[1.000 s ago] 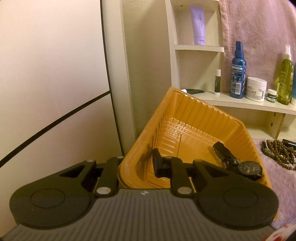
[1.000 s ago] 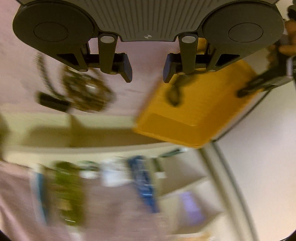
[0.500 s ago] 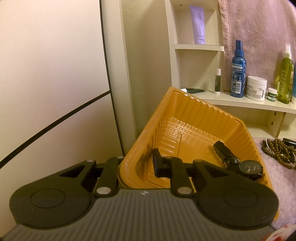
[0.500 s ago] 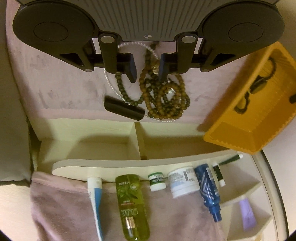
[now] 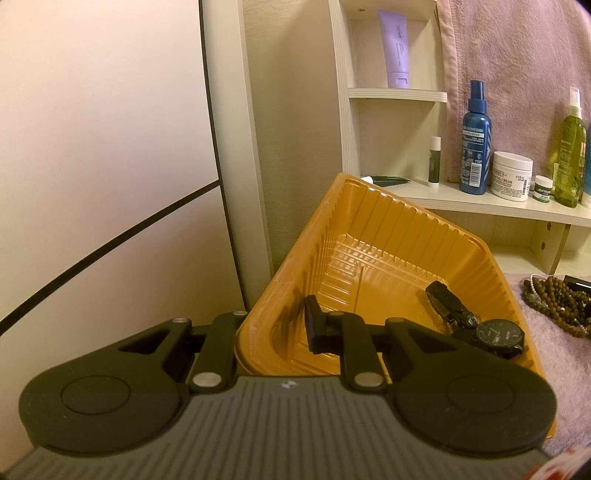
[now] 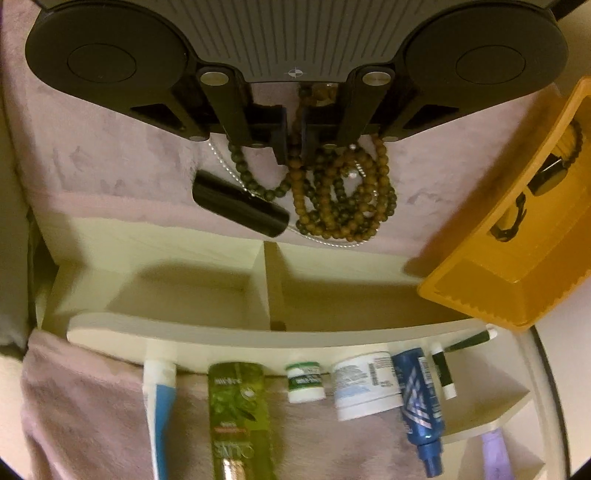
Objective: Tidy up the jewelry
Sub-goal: 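Reach the right tool into the pile and grasp a long brown bead strand, then lift the brown bead strand over the orange tray and lower it in, then return the right tool to the pile and grasp the black comb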
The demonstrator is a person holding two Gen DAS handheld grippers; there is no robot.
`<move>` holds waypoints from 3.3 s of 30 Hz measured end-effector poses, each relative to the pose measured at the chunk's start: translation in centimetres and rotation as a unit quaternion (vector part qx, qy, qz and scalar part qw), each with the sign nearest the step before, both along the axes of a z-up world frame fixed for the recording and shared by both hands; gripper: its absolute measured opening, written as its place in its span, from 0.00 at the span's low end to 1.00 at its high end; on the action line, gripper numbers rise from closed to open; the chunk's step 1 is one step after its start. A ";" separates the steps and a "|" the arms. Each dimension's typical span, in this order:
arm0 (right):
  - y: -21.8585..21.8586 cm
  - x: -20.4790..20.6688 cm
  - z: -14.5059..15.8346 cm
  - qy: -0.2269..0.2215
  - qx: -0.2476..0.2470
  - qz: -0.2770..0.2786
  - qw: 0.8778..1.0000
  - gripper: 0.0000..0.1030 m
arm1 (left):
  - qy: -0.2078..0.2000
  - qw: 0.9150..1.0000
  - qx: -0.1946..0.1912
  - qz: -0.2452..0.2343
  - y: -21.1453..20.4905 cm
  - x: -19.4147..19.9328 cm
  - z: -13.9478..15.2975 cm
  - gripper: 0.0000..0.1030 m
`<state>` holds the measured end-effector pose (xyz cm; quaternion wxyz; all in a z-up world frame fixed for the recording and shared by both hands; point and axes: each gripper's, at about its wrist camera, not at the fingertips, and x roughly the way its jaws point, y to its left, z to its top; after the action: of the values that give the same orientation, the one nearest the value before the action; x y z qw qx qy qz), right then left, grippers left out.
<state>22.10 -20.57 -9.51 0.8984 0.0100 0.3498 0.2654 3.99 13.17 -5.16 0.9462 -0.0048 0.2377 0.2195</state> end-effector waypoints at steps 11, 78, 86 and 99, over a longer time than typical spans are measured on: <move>-0.5 -3.0 9.7 -0.095 0.070 0.026 0.993 0.06 | 0.000 1.000 -0.001 0.000 0.0 0.0 -0.1 0.17; 17.0 -4.9 7.3 0.016 0.102 0.201 0.974 0.54 | -0.003 1.000 -0.009 0.000 0.0 -0.2 0.1 0.16; 13.4 -6.5 7.0 0.016 0.100 0.174 0.980 0.55 | -0.002 1.000 -0.008 0.001 0.1 0.0 0.1 0.16; 7.2 -7.9 5.3 0.043 0.088 0.108 0.989 0.56 | 0.000 1.000 -0.005 0.002 0.0 -0.1 -0.1 0.16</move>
<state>14.17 -13.41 -4.20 0.8440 0.0626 0.3624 0.3904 3.93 13.20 -5.24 0.9459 -0.0099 0.2383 0.2200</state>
